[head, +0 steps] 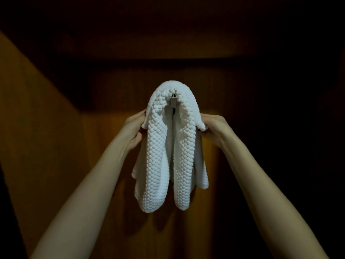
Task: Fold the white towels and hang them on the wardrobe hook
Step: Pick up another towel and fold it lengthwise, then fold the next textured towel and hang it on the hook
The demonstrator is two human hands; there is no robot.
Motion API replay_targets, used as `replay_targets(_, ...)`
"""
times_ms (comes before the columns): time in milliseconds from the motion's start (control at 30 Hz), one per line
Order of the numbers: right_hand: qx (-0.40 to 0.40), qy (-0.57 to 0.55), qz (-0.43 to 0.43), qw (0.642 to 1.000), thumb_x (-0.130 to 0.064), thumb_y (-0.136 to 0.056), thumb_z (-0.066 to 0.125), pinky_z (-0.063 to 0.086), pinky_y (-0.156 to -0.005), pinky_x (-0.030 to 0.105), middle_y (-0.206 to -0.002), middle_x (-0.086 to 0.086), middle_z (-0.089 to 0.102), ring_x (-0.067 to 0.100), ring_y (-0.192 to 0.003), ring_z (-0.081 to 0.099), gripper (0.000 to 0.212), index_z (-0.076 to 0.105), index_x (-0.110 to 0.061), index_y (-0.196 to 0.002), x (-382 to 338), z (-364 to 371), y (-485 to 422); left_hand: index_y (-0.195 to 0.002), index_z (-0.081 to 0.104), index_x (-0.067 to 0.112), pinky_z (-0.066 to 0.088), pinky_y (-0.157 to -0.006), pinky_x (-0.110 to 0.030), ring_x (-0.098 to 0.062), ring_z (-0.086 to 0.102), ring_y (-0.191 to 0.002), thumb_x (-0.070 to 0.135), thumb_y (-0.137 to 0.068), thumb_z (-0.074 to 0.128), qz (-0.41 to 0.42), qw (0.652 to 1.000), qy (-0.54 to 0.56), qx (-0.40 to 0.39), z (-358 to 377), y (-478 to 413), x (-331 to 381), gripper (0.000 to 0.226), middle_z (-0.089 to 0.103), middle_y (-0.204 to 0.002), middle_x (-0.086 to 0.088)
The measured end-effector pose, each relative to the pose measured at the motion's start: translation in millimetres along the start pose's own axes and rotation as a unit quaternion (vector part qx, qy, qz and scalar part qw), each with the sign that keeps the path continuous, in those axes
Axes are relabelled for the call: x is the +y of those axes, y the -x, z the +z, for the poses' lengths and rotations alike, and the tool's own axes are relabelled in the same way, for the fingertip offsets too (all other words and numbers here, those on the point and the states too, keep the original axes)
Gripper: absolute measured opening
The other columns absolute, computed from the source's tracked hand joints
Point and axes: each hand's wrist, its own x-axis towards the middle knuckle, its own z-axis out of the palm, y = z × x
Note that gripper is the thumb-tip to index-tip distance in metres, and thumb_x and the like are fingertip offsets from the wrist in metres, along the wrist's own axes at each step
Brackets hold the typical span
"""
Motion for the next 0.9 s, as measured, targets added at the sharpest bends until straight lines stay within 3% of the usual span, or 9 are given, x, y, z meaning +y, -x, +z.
replay_targets(100, 0.022, 0.131, -0.063, 0.989, -0.011, -0.088, 0.069, 0.055, -0.067, 0.022, -0.109, 0.007, 0.068, 0.015, -0.092, 0.065, 0.035, 0.065, -0.006, -0.122, 7, 8, 3, -0.127, 0.060, 0.029, 0.039, -0.101, -0.030, -0.010, 0.052, -0.118, 0.032, -0.088, 0.065, 0.100, 0.979, -0.158, 0.081, 3, 7, 0, 0.039, 0.055, -0.132, -0.002)
replay_targets(167, 0.061, 0.217, -0.147, 0.963, -0.009, -0.088, 0.067, 0.050, -0.066, 0.016, -0.125, 0.004, 0.061, 0.014, -0.107, 0.059, 0.033, 0.066, -0.014, -0.121, 4, 6, 9, -0.123, 0.062, 0.028, 0.040, -0.105, -0.029, -0.004, 0.049, -0.119, 0.018, -0.089, 0.063, 0.200, 0.951, -0.209, 0.109, -3, 12, 2, 0.035, 0.052, -0.133, 0.004)
replay_targets(233, 0.039, 0.226, -0.210, 0.950, -0.002, -0.089, 0.056, 0.057, -0.076, 0.028, -0.121, 0.001, 0.066, 0.016, -0.105, 0.063, 0.034, 0.069, -0.014, -0.118, 1, 6, 22, -0.127, 0.060, 0.025, 0.045, -0.102, -0.028, 0.000, 0.055, -0.111, 0.010, -0.095, 0.053, 0.228, 0.952, -0.188, 0.075, -3, 21, 5, 0.036, 0.060, -0.125, 0.006)
replay_targets(333, -0.020, 0.249, -0.214, 0.944, -0.024, -0.100, 0.046, 0.051, -0.088, 0.056, -0.104, 0.010, 0.072, 0.040, -0.098, 0.063, 0.029, 0.070, -0.013, -0.112, 4, 6, 35, -0.140, 0.044, 0.029, 0.046, -0.095, -0.031, -0.010, 0.058, -0.106, 0.019, -0.102, 0.042, 0.219, 0.955, -0.201, 0.010, 4, 35, 4, 0.040, 0.063, -0.121, 0.003)
replay_targets(433, -0.067, 0.233, -0.189, 0.952, -0.039, -0.103, 0.042, 0.050, -0.096, 0.052, -0.110, 0.007, 0.069, 0.030, -0.105, 0.063, 0.034, 0.068, -0.020, -0.112, 10, 12, 42, -0.148, 0.028, 0.029, 0.040, -0.100, -0.014, -0.008, 0.036, -0.134, 0.023, -0.101, 0.043, 0.213, 0.950, -0.229, -0.015, 16, 48, -6, 0.050, 0.034, -0.152, 0.004)
replay_targets(533, -0.087, 0.264, -0.179, 0.944, -0.043, -0.101, 0.044, 0.047, -0.103, 0.044, -0.122, -0.007, 0.065, 0.010, -0.112, 0.061, 0.037, 0.058, -0.025, -0.131, 18, 20, 59, -0.149, 0.028, 0.026, 0.035, -0.087, 0.004, -0.007, 0.032, -0.135, 0.026, -0.099, 0.046, 0.207, 0.949, -0.239, -0.004, 22, 63, -10, 0.053, 0.029, -0.155, 0.002)
replay_targets(667, -0.074, 0.325, -0.154, 0.930, -0.046, -0.096, 0.054, 0.027, -0.117, 0.036, -0.156, -0.006, 0.032, 0.012, -0.141, 0.033, 0.066, 0.028, -0.024, -0.153, 30, 14, 97, -0.149, 0.027, 0.021, 0.027, -0.111, -0.024, -0.012, 0.023, -0.142, 0.029, -0.096, 0.053, 0.215, 0.908, -0.359, 0.022, 17, 88, -21, 0.060, 0.025, -0.156, 0.001)
replay_targets(767, -0.034, 0.363, -0.155, 0.918, -0.035, -0.097, 0.056, 0.020, -0.112, 0.026, -0.156, -0.006, 0.027, 0.008, -0.142, 0.023, 0.065, 0.028, -0.015, -0.152, 43, -4, 137, -0.151, 0.021, 0.016, 0.011, -0.118, -0.031, -0.015, 0.009, -0.146, 0.028, -0.095, 0.055, 0.242, 0.874, -0.422, 0.017, 33, 124, -45, 0.066, 0.018, -0.158, 0.000)
replay_targets(900, -0.017, 0.427, -0.103, 0.898, -0.025, -0.096, 0.059, 0.013, -0.117, 0.028, -0.160, 0.010, 0.021, 0.019, -0.148, 0.017, 0.064, 0.031, -0.009, -0.151, 84, -40, 200, -0.148, 0.027, 0.014, 0.013, -0.120, -0.037, -0.018, 0.011, -0.146, 0.028, -0.094, 0.057, 0.219, 0.854, -0.470, -0.045, 58, 185, -104, 0.064, 0.024, -0.156, -0.001)
